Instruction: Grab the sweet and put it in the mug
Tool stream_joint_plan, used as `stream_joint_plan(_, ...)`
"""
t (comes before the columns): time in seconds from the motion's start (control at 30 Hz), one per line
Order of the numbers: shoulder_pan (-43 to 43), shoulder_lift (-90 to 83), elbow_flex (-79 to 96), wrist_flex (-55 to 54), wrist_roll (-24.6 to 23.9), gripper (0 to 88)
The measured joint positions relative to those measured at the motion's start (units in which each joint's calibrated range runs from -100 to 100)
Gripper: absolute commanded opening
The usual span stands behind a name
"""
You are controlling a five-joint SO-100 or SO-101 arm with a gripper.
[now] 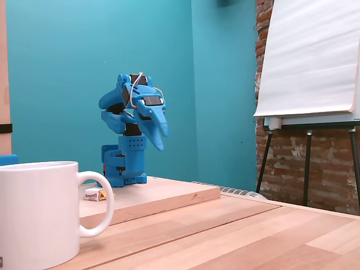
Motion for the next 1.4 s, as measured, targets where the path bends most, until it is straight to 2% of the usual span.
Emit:
stream_joint_plan(0.3, 9.7, 1.3, -1.2, 0.0, 0.3, 20.5)
stream_joint_plan(0.5, 12.0, 1.5, -1.3, 0.6, -0.2, 20.5)
stream_joint_plan(0.6, 12.2, 1.6, -1.3, 0.7, -2.0, 20.5)
stream_joint_plan(0.8, 12.2, 1.8, -1.3, 0.7, -8.8, 20.4)
stream_joint_plan(0.93, 12.2, 1.8, -1.3, 0.7, -11.0, 20.4)
stream_joint_plan(1.4, 12.2, 23.2, -1.4, 0.5, -12.3, 20.4)
